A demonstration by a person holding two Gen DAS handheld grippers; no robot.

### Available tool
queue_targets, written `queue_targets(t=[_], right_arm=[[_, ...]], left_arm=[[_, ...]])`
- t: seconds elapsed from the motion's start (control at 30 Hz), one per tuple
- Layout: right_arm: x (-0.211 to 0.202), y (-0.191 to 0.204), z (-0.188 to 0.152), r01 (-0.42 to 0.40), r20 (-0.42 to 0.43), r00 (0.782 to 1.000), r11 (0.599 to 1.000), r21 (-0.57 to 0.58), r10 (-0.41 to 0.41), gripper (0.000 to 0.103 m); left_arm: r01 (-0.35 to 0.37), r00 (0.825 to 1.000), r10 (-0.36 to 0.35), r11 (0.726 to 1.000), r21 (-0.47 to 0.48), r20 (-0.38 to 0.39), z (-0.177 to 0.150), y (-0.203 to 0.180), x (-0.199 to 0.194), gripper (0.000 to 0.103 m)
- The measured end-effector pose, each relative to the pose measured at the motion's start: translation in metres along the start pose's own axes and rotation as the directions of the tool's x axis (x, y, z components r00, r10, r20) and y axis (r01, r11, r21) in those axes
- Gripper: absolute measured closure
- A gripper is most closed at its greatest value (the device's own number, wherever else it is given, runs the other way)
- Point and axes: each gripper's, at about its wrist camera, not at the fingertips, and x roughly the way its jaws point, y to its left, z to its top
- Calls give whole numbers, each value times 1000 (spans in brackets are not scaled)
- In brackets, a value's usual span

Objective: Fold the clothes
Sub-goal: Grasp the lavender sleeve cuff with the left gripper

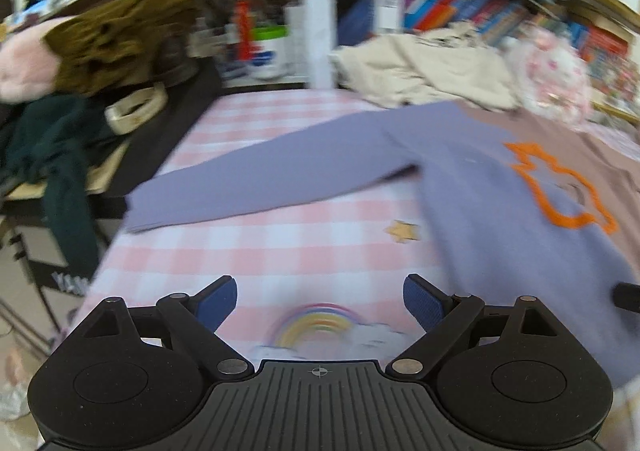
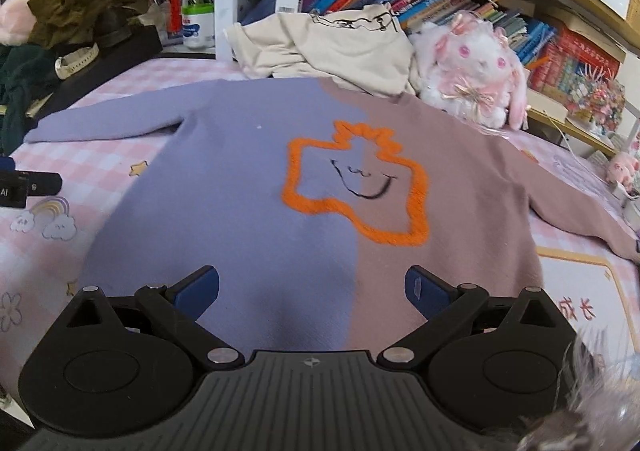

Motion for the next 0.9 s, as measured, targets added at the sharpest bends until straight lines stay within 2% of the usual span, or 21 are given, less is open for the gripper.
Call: queue_targets(t=[0.13, 0.23, 0.3, 0.4, 0.43, 0.5, 0.57, 0.6, 0.63, 0.7, 0.73, 0.8, 0.9], right_arm=[[4, 7, 4, -4, -6, 1000, 1000, -23, 4, 2], [4, 9, 6, 2, -10, 1000, 999, -40, -2, 2], [5, 9, 6, 11, -14, 1000, 999, -46, -12, 3], [4, 5, 4, 33, -28, 999, 999, -37, -34, 3], [4, 3, 4, 41, -32, 999, 999, -33, -42, 3], [2, -2, 1, 58, -40, 997, 998, -20, -59, 3], [1, -6, 0, 74, -48, 996, 997, -8, -74, 3], [1, -8, -1, 80, -50, 996, 997, -4, -80, 3], [0, -10, -2, 87, -52, 995, 996, 0, -87, 3], [-1, -12, -3, 98, -57, 994, 995, 5, -97, 3], [-1, -13, -4, 102, -57, 993, 995, 8, -102, 3], [-1, -14, -4, 109, -56, 992, 994, 12, -109, 3], [-1, -14, -3, 110, -58, 992, 994, 10, -109, 3]], left_arm=[[-75, 997, 76, 993, -86, 14, 6, 26, 15, 11], [-125, 991, 132, 976, -177, 30, 12, 52, 30, 11], [-139, 987, 156, 955, -260, 44, 16, 70, 38, 11], [-154, 980, 192, 908, -390, 60, 24, 99, 51, 13], [-148, 978, 196, 888, -435, 66, 25, 108, 54, 13], [-125, 980, 187, 848, -515, 70, 26, 124, 61, 22], [-118, 983, 176, 804, -583, 43, 25, 136, 71, 38], [-107, 986, 163, 775, -623, 33, 23, 142, 76, 41], [-95, 984, 171, 748, -656, 53, 21, 144, 76, 42], [-40, 986, 144, 697, -716, 85, 18, 147, 78, 43], [-14, 987, 126, 681, -733, 99, 17, 147, 79, 43], [46, 989, 74, 662, -748, 127, 18, 143, 84, 43], [106, 988, 15, 665, -740, 155, 20, 134, 90, 43]])
